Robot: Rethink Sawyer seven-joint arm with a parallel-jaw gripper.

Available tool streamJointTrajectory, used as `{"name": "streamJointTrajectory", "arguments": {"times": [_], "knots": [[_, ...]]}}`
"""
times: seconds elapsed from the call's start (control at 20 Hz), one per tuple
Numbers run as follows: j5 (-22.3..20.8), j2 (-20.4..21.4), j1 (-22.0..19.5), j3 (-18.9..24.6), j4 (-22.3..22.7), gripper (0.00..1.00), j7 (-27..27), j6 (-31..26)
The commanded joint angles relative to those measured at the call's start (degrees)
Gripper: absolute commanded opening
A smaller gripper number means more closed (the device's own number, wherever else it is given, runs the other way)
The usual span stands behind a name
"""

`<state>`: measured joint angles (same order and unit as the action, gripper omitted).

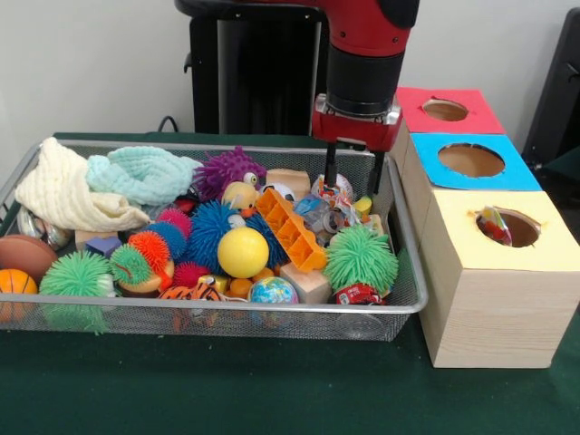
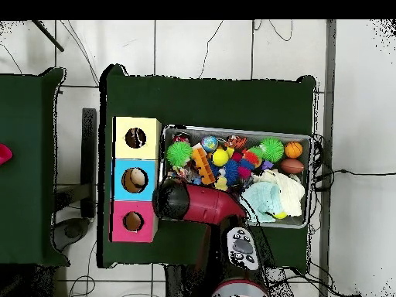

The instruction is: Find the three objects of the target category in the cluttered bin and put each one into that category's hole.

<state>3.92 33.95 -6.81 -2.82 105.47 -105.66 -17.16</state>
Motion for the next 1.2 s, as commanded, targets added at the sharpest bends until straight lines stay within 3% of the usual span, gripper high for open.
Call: {"name": "streamJointTrajectory", "arguments": {"times": [0.05, 0.4, 1.2], "knots": [[-2.64, -3.86, -2.95, 3.61, 2.72, 1.00, -8.49, 11.43], [-1.87, -5.75, -0.67, 1.19, 2.19, 1.00, -8.42, 13.25], [0.81, -8.13, 3.18, -3.10, 0.81, 1.00, -7.33, -0.45]]}}
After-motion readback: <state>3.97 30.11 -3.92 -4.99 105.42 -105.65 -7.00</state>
